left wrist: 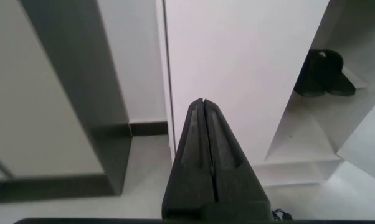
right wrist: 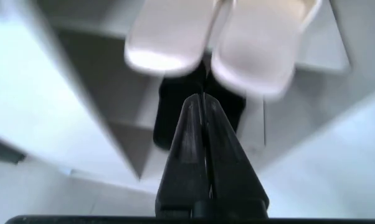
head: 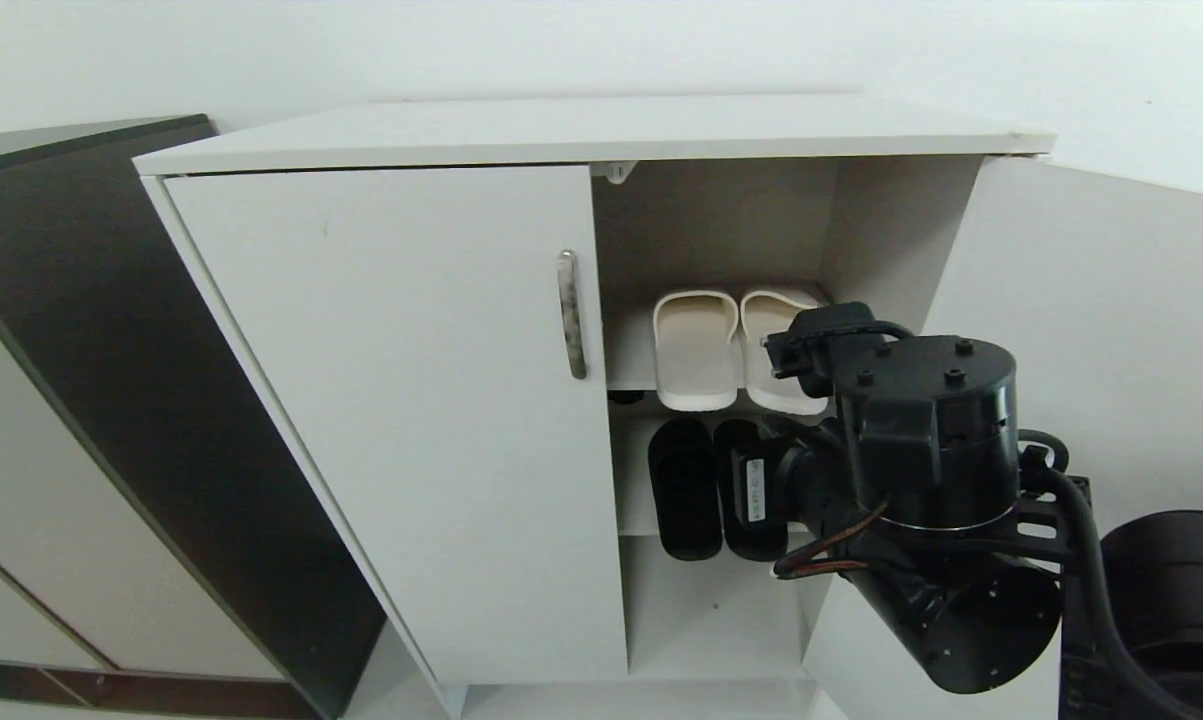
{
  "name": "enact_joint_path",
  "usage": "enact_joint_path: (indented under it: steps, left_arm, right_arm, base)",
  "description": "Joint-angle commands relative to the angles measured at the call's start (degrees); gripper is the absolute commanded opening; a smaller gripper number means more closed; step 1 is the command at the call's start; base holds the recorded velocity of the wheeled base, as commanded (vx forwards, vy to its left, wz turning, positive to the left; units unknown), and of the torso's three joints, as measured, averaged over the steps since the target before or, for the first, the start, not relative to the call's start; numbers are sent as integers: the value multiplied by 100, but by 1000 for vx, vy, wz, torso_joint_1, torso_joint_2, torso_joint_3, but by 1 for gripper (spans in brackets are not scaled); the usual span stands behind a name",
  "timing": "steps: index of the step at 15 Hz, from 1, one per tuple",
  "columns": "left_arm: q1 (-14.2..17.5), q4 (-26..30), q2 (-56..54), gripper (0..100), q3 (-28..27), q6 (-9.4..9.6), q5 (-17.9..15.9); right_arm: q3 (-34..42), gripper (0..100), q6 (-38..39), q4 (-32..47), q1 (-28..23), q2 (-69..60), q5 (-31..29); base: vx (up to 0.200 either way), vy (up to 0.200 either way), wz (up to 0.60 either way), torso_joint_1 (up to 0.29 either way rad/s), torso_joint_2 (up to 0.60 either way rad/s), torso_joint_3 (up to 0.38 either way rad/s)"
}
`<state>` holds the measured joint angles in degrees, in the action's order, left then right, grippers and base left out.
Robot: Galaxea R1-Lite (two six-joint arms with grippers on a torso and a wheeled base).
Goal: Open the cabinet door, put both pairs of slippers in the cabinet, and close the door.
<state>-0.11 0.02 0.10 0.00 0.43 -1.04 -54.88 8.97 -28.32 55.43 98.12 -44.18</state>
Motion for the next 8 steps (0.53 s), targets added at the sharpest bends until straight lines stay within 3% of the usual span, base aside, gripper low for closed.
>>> enact_joint_path:
  steps: [1, 8]
  left_arm:
    - [2, -2, -1, 0, 0, 1, -2]
    - [2, -2, -1, 0, 0, 1, -2]
  right_arm:
    - [4, 0, 8, 2, -6, 23, 6]
    - [74, 0, -18, -51, -111, 32, 23]
  base:
    - [-200, 0, 0, 2, 7, 7]
    - [-200, 0, 0, 2, 4, 2]
